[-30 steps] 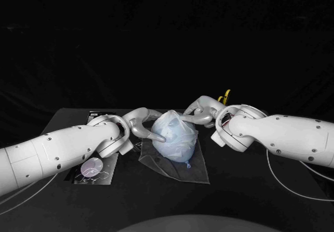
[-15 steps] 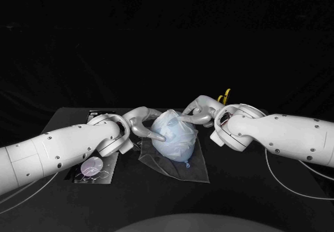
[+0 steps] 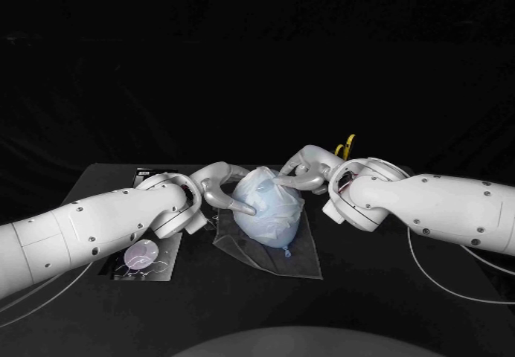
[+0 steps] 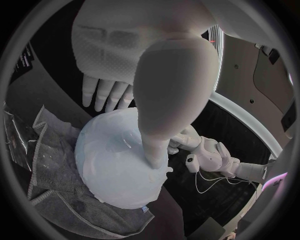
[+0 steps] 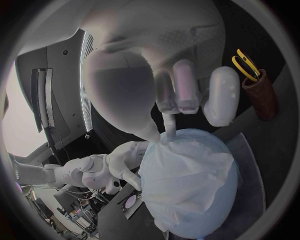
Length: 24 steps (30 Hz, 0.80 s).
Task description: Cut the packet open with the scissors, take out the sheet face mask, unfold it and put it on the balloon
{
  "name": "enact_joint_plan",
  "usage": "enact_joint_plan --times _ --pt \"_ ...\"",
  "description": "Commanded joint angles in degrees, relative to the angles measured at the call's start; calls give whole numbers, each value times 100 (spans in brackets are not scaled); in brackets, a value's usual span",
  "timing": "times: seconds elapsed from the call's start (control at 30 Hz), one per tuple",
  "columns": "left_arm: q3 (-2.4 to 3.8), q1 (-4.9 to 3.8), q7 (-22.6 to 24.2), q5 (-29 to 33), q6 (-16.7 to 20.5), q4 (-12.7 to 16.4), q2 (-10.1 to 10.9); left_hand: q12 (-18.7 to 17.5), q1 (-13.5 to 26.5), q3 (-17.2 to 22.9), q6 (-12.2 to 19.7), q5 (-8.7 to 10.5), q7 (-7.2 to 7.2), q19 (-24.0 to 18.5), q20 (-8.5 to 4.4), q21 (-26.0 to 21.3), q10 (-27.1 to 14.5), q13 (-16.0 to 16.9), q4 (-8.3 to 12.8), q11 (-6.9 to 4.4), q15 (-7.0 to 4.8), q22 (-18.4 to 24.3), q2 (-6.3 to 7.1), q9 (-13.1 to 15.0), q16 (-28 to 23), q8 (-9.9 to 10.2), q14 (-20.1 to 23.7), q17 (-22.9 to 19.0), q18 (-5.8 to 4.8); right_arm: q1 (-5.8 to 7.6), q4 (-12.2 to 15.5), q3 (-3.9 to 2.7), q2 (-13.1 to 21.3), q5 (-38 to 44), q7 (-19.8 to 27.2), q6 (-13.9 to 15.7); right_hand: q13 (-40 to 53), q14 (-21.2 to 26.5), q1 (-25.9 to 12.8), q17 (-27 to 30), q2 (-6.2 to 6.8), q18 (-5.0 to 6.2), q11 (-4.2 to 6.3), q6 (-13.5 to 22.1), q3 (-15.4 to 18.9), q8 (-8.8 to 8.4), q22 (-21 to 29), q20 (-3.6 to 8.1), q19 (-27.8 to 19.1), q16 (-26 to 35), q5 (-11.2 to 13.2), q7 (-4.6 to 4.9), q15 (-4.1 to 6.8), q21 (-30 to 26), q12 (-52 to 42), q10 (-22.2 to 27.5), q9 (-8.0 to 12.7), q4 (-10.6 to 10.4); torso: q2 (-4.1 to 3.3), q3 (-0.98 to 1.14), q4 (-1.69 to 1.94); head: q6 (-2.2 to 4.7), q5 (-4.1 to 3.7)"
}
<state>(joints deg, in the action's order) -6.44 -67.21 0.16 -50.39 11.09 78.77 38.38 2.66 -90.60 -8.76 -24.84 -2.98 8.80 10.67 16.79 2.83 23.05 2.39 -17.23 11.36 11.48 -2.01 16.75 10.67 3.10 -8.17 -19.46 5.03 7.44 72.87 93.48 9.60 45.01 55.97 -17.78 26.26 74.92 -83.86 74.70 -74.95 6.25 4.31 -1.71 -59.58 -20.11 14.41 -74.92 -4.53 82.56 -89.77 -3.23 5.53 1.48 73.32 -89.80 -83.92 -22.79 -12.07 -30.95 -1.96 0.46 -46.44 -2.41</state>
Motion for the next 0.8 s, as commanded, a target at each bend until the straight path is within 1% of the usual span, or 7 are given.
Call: enact_joint_plan --times 0.03,0.17,0.2,0.27,0.37,0.67,0.8 --pt "-5 8 8 42 -132 22 -30 -38 1 -11 40 -20 461 16 -9 38 -52 -5 -13 6 4 -5 -9 0 -24 -29 45 -5 92 -12 -5 5 -37 170 -8 -111 1508 -614 236 -1505 -97 -82 82 -125 -129 70 -865 51 37 -23 38 -39 90 35 -20 -608 -16 146 4 1 9 -19 -5" --pt "-5 8 8 43 -132 25 -30 -38 1 -11 40 -20 461 16 -9 38 -52 -5 -13 6 4 -5 -9 0 -24 -29 45 -5 92 -13 -48 5 -68 236 0 -53 1508 -614 463 -1505 -166 -91 160 -243 -301 183 -892 109 58 -23 41 -126 156 76 -20 -608 -62 356 9 2 8 -25 0" --pt "-5 8 8 43 -131 25 -30 -38 1 -11 40 -20 461 16 -9 38 -52 -5 -13 6 4 -5 -9 0 -24 -29 45 -5 92 -13 -52 5 -70 240 4 -41 1508 -614 465 -1505 -166 -91 160 -244 -302 184 -892 110 58 -23 41 -126 157 77 -20 -608 -62 358 10 2 8 -26 0" --pt "-5 8 7 43 -131 25 -30 -38 1 -11 40 -20 461 16 -9 38 -52 -5 -13 6 4 -5 -9 0 -24 -29 45 -5 92 -13 -68 5 -80 247 48 49 1508 -614 549 -1505 -159 -100 195 -290 -393 265 -915 146 77 -23 42 -164 190 116 -20 -608 -106 487 12 3 5 -23 -2" --pt "-5 8 5 43 -131 24 -30 -38 1 -11 40 -20 461 16 -9 38 -52 -5 -13 6 4 -5 -9 0 -24 -29 45 -5 92 -14 -73 5 -81 226 115 165 1508 -614 588 -1505 -144 -110 217 -316 -469 334 -937 170 96 -23 41 -184 211 156 -20 -608 -147 587 12 5 1 -32 4" --pt "-5 8 -5 43 -139 23 -26 -39 -1 -3 51 -19 474 12 -8 37 -63 -6 -13 17 10 -4 -9 -2 -29 -25 58 -8 94 -15 -43 5 -21 -62 388 595 1508 -614 526 -1505 -149 -115 232 -345 -613 455 -956 195 106 -23 42 -199 227 175 -20 -608 -230 676 9 9 -4 -28 -8" --pt "-5 8 -10 43 -147 23 -25 -39 -1 -3 51 -19 474 12 -8 37 -63 -6 -13 17 10 -4 -9 -2 -29 -25 58 -8 94 -16 -25 4 24 -153 465 733 1508 -614 470 -1505 -135 -113 252 -384 -709 551 -959 208 101 -23 42 -222 243 162 -20 -608 -309 734 11 12 -4 -25 -11"
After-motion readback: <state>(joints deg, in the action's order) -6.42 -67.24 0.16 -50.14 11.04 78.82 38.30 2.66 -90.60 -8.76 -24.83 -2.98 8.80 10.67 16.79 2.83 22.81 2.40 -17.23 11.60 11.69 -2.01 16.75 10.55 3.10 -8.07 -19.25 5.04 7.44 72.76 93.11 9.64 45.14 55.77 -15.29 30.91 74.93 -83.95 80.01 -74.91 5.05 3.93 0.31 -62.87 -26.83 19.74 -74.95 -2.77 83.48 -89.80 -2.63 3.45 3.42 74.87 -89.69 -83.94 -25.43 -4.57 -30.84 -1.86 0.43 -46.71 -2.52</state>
